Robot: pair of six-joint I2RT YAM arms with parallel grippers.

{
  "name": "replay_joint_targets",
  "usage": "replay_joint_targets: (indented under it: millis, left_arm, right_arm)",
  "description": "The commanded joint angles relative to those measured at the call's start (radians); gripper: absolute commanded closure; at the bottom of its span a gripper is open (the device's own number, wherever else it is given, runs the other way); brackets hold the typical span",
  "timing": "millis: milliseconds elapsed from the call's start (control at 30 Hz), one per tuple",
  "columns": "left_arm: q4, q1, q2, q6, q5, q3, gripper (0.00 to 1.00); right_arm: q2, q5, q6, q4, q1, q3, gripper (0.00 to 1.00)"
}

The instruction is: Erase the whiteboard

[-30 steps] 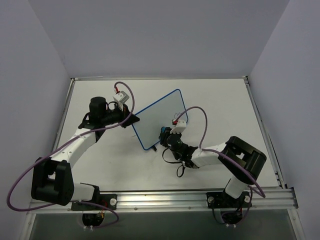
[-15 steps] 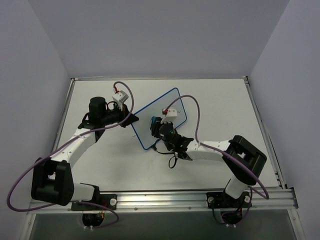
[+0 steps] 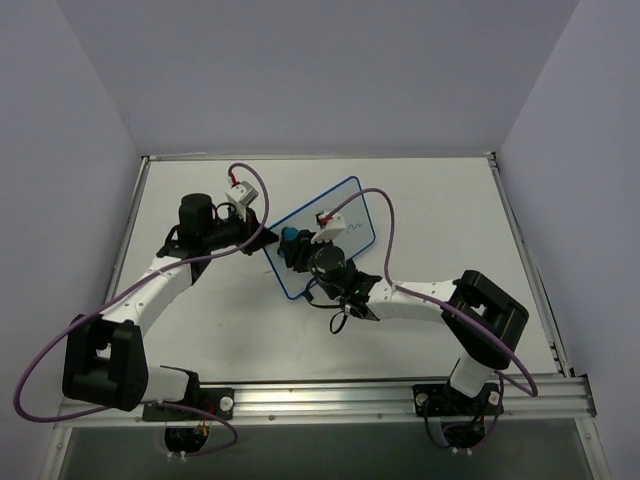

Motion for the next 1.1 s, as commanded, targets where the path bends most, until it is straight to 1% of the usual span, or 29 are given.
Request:
replay_joint_targets:
  millis: [0, 67, 100, 167, 200, 233, 300, 333, 433, 467, 533, 567, 700, 867, 967, 1067]
  left_arm:
    - [-0.057, -0.01, 0.024, 0.236, -0.101, -0.032, 0.98]
    - [-0.057, -0.011, 0.024, 0.235, -0.101, -0.032, 0.98]
    - [-0.057, -0.011, 0.023, 0.236, -0.103, -0.032, 0.98]
    - [-0.057, -0.011, 0.024, 0.236, -0.103, -0.032, 0.98]
    - [-0.057, -0.011, 0.024, 0.236, -0.101, -0.033, 0.98]
    - [-0.057, -0.013, 0.027, 0.238, -0.103, -0.032, 0.98]
    - [-0.057, -0.013, 0.029, 0.238, -0.103, -0.032, 0.98]
    - [-0.057, -0.013, 0.03, 0.238, -0.103, -0.032, 0.98]
    - [-0.057, -0.013, 0.03, 0.239, -0.107, -0.032, 0.98]
    - [-0.057, -0.013, 0.029, 0.239, -0.109, -0.032, 0.98]
    - [-0.057, -0.013, 0.027, 0.239, -0.11, -0.032, 0.98]
    - [-0.086, -0.013, 0.027, 0.239, -0.112, -0.033, 0.98]
    - [-0.092, -0.013, 0.024, 0.242, -0.115, -0.035, 0.98]
    - [-0.094, -0.013, 0.03, 0.245, -0.119, -0.033, 0.98]
    - [-0.098, -0.013, 0.029, 0.245, -0.121, -0.035, 0.98]
    - [-0.1, -0.014, 0.017, 0.247, -0.126, -0.038, 0.98]
  right_arm:
    - [0.016, 0.016, 0.026, -0.02, -0.153, -0.087, 1.0]
    - [0.007, -0.027, 0.04, -0.004, -0.216, -0.119, 1.0]
    - [-0.005, -0.075, 0.042, 0.006, -0.274, -0.158, 1.0]
    - [-0.013, -0.127, 0.043, 0.027, -0.332, -0.19, 1.0]
    - [-0.011, -0.156, 0.043, 0.029, -0.389, -0.207, 1.0]
    - [-0.004, -0.234, 0.039, 0.026, -0.421, -0.21, 1.0]
    - [0.031, -0.331, 0.037, 0.015, -0.486, -0.207, 1.0]
    - [0.045, -0.435, 0.042, 0.016, -0.541, -0.207, 1.0]
    - [0.107, -0.544, 0.039, 0.004, -0.601, -0.184, 1.0]
    - [0.119, -0.595, 0.031, 0.003, -0.607, -0.178, 1.0]
    - [0.139, -0.616, 0.03, 0.012, -0.61, -0.169, 1.0]
    - [0.138, -0.62, 0.031, 0.016, -0.609, -0.169, 1.0]
    - [0.098, -0.615, 0.027, 0.004, -0.603, -0.147, 1.0]
    - [0.05, -0.643, 0.008, -0.069, -0.58, -0.087, 1.0]
    - [0.019, -0.609, -0.03, -0.141, -0.543, -0.032, 1.0]
    - [0.021, -0.613, -0.009, -0.148, -0.587, -0.02, 1.0]
